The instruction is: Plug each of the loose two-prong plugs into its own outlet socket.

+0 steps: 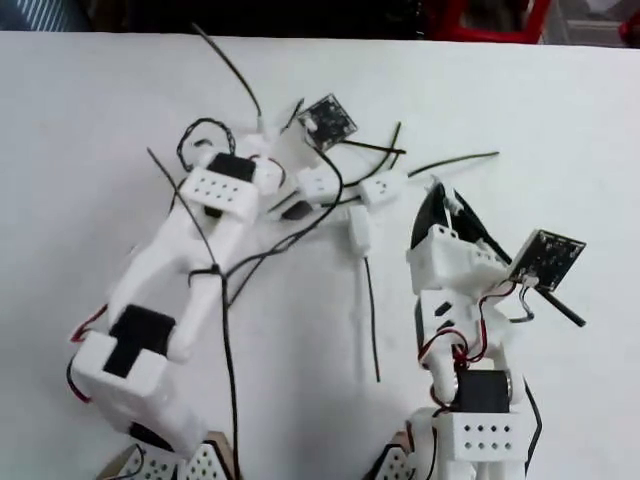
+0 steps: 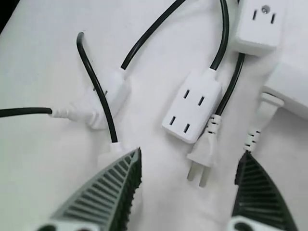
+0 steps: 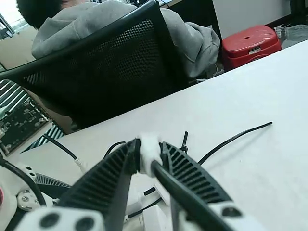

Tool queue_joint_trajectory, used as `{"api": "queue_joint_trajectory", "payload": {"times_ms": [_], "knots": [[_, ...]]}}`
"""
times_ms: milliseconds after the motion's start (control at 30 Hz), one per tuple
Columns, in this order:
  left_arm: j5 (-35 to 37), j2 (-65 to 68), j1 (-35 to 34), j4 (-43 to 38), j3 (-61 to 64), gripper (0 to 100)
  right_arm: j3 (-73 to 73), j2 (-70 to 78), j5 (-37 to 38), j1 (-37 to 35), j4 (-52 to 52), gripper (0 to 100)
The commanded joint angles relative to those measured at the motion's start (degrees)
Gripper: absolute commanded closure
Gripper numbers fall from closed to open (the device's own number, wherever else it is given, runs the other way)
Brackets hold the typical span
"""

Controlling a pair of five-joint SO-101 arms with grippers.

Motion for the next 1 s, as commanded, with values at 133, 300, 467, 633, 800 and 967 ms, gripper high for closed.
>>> {"api": "queue_joint_trajectory", "payload": {"times_ms": [133,300,467,633,800,967], "knots": [[-0.44,3.91,0.48,-8.53,-2.64,69,0.44,-0.4,3.25,-3.91,-1.27,98.1],[-0.44,8.57,0.57,-12.84,-2.99,69,0.53,-0.4,3.52,-4.26,-1.27,98.1],[-0.44,11.82,-0.31,-18.81,-3.08,69,0.53,-0.4,3.52,-4.35,-1.27,98.1],[-0.44,13.85,-0.57,-22.15,-3.08,69,0.62,-0.4,3.52,-4.35,-1.27,98.1],[-7.47,17.36,-0.22,-22.33,-3.08,69,0.62,-0.4,3.52,-4.35,-1.27,98.1],[-10.02,20.0,-0.4,-22.15,-2.99,69,0.62,-0.4,3.52,-4.35,-1.27,98.1]]}}
